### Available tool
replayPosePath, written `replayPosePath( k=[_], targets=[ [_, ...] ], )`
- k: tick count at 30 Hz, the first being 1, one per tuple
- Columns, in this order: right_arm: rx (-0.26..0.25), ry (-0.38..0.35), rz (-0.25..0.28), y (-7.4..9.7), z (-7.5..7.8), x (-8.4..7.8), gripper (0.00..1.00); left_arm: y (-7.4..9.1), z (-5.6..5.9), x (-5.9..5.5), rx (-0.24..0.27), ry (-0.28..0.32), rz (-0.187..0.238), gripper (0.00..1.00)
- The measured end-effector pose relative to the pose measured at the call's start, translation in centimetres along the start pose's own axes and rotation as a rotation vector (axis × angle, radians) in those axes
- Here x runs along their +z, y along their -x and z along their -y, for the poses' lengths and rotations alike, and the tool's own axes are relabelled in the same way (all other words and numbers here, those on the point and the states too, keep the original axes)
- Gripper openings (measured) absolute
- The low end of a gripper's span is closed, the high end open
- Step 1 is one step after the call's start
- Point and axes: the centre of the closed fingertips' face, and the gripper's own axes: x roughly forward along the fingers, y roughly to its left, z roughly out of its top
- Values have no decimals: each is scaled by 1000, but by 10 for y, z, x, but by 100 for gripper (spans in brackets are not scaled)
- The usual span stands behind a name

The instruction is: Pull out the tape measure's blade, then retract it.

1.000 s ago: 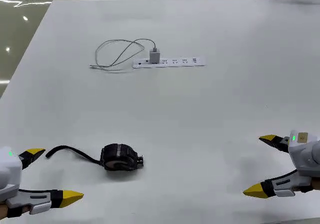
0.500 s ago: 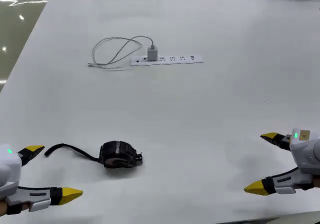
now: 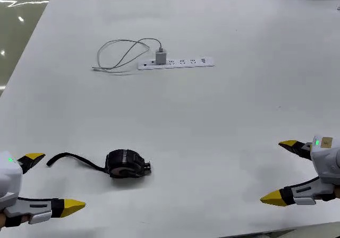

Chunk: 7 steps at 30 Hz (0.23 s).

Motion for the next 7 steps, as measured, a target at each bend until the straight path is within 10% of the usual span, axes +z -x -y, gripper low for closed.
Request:
replayPosePath(
  k=[7],
  targets=[
    [-1,5,-4,1,1,0,99,2,0,0,4,12,4,99]
  ],
)
